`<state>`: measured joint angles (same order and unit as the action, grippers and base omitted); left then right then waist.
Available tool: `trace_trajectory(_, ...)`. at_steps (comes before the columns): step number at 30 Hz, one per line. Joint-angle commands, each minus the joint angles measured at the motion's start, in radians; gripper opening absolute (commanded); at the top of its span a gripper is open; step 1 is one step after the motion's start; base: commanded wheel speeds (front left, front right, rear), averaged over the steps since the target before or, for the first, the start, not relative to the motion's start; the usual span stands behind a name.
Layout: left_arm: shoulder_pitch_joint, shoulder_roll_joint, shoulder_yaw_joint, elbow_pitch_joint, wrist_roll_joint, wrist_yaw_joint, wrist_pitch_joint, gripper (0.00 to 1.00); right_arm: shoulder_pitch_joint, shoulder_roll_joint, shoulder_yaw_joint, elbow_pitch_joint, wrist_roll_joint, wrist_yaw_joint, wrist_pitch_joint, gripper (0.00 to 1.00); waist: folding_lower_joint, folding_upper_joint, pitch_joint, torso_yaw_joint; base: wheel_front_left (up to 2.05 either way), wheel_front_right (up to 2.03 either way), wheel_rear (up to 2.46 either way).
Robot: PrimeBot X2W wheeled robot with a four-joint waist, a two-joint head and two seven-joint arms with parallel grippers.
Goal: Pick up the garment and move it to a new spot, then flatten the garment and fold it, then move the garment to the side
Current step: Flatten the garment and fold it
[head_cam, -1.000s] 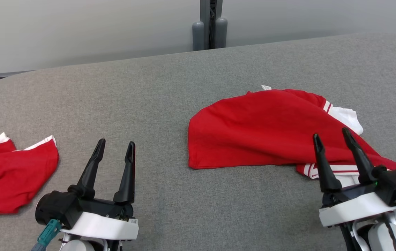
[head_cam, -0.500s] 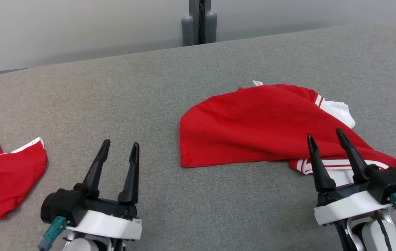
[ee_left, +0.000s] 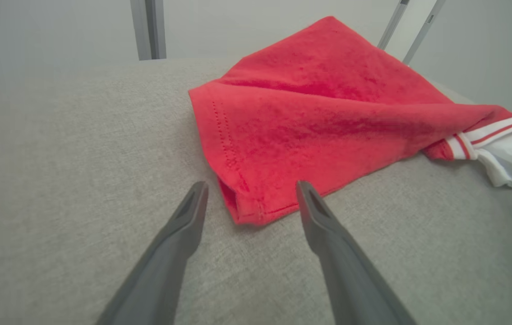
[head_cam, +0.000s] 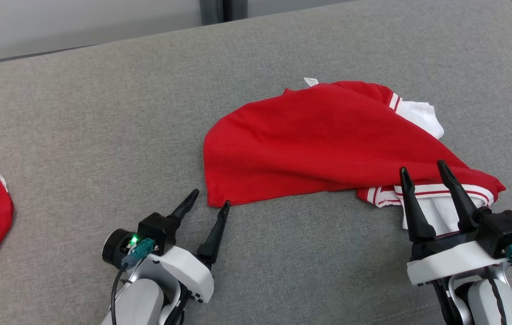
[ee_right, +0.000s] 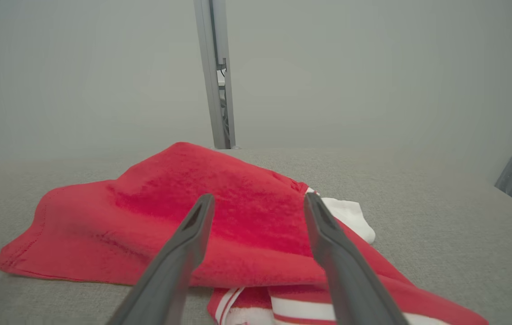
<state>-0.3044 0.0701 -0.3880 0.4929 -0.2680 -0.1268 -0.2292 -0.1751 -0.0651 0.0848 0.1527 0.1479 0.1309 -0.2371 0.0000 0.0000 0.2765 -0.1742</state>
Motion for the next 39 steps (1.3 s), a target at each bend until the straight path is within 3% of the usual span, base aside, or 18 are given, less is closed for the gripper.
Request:
trace_trajectory(1,-0.022,0.01,-0.001,0.015,-0.01,-0.006,0.002,1.0,-0.007,0.0,0.0,0.006,-0.009,0.0,-0.008,1.0,0.0,0.0,0.018,-0.017,0.0,0.0,0.0)
trace_trajectory(8,-0.09,0.016,-0.031,0.109,-0.058,-0.005,0.019,1.0,-0.016,0.007,0.002,0.026,-0.015,0.0,-0.02,1.0,0.0,0.0,0.035,-0.035,0.0,0.0,0.0)
trace_trajectory(9,-0.093,0.016,-0.043,0.113,-0.072,-0.005,0.018,0.94,-0.017,0.007,0.001,0.029,-0.017,0.0,-0.02,1.0,0.0,0.0,0.035,-0.035,0.0,0.0,0.0)
trace_trajectory(11,-0.099,0.019,-0.068,0.12,-0.098,-0.005,0.019,0.02,-0.019,0.008,-0.002,0.036,-0.019,0.0,-0.022,1.0,0.0,0.0,0.034,-0.034,0.0,0.0,0.0)
trace_trajectory(19,-0.116,0.042,-0.114,0.123,-0.165,-0.005,-0.012,0.0,-0.019,0.01,-0.002,0.06,-0.03,0.0,-0.023,1.0,0.0,0.0,0.01,-0.015,0.0,0.0,0.0)
trace_trajectory(28,-0.082,0.033,-0.023,0.044,-0.195,0.005,-0.035,0.0,0.0,0.002,-0.01,0.079,-0.017,0.0,0.003,1.0,0.0,0.0,-0.032,0.003,0.0,0.0,0.0)
trace_trajectory(39,-0.011,0.023,0.052,-0.079,-0.137,-0.002,-0.035,0.0,0.131,-0.025,-0.049,0.076,0.021,0.0,0.02,1.0,0.0,0.0,-0.027,0.0,0.0,0.0,0.0)
